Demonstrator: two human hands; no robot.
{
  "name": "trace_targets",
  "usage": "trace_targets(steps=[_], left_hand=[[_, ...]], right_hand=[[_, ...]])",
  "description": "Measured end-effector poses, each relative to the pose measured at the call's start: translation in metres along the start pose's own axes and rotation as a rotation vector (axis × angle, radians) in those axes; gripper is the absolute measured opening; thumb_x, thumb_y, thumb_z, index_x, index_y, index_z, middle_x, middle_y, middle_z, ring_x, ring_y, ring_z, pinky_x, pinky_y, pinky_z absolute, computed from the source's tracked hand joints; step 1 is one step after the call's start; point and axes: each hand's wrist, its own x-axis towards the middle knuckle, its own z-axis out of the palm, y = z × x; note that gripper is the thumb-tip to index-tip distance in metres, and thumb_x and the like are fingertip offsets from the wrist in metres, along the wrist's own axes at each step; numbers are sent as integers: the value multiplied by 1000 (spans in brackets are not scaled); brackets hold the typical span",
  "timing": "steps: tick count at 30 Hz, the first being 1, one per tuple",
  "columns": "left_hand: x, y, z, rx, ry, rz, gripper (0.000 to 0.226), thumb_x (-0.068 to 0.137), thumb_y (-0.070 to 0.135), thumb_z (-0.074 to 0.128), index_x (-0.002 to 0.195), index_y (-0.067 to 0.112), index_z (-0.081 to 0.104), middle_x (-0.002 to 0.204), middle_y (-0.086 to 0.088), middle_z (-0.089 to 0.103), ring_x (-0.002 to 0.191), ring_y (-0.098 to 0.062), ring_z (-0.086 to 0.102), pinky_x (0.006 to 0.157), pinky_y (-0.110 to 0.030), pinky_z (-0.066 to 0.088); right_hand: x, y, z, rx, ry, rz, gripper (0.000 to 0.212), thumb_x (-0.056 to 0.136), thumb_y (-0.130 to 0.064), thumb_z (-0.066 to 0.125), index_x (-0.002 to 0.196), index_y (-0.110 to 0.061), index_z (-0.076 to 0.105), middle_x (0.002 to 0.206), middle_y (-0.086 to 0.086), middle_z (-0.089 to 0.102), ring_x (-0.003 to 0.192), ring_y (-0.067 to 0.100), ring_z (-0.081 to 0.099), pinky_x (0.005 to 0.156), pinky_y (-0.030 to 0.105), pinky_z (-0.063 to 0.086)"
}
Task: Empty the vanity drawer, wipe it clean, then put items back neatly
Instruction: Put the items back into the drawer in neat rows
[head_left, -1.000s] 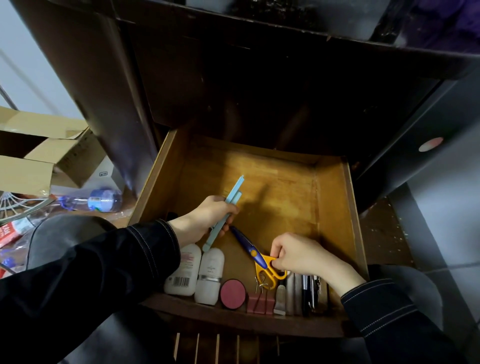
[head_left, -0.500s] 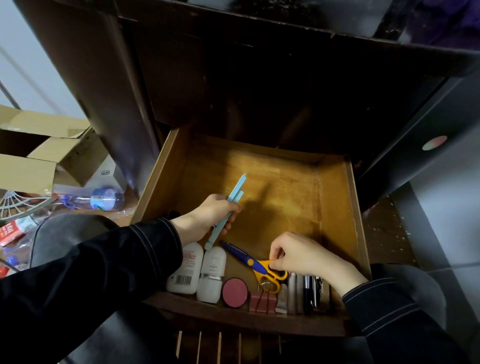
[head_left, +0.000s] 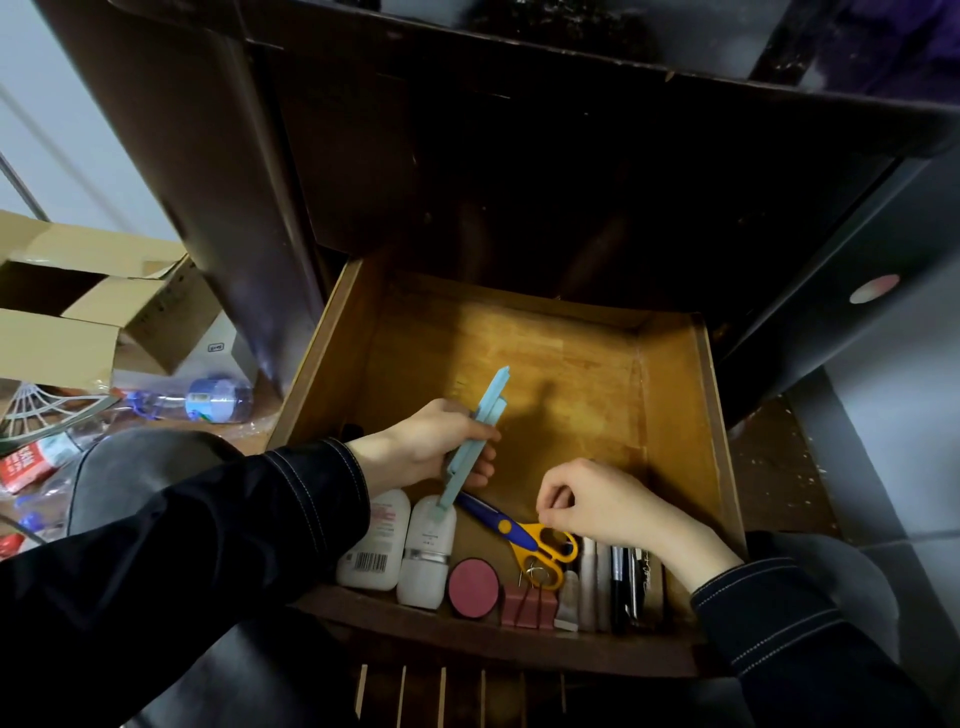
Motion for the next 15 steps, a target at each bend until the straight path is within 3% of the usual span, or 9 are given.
trace_targets(steps=[6, 10, 15], left_hand=[[0, 1, 0, 10, 52, 9, 27, 96, 9, 64, 119, -4, 61, 89, -14, 60, 73, -24, 68, 64, -36, 62], [2, 0, 0, -4, 75, 4, 27, 95, 9, 64, 119, -4, 61, 86, -13, 61, 72, -24, 69, 62, -35, 62], [4, -2, -2, -10, 71, 12, 25, 95, 8, 64, 118, -3, 61, 88, -14, 60, 75, -25, 69, 66, -37, 63]], right_hand=[[6, 2, 6, 34, -42, -1, 12, 86, -20, 75, 82, -31, 72, 77, -10, 72, 73, -2, 67, 68, 25, 60], [9, -1, 8, 111, 0, -21, 17, 87, -16, 75, 79, -31, 70, 74, -3, 73, 67, 8, 69, 55, 22, 56], [9, -4, 12, -146, -31, -78, 10, 86, -23, 73, 80, -29, 67, 75, -15, 64, 74, 4, 62, 65, 29, 54]])
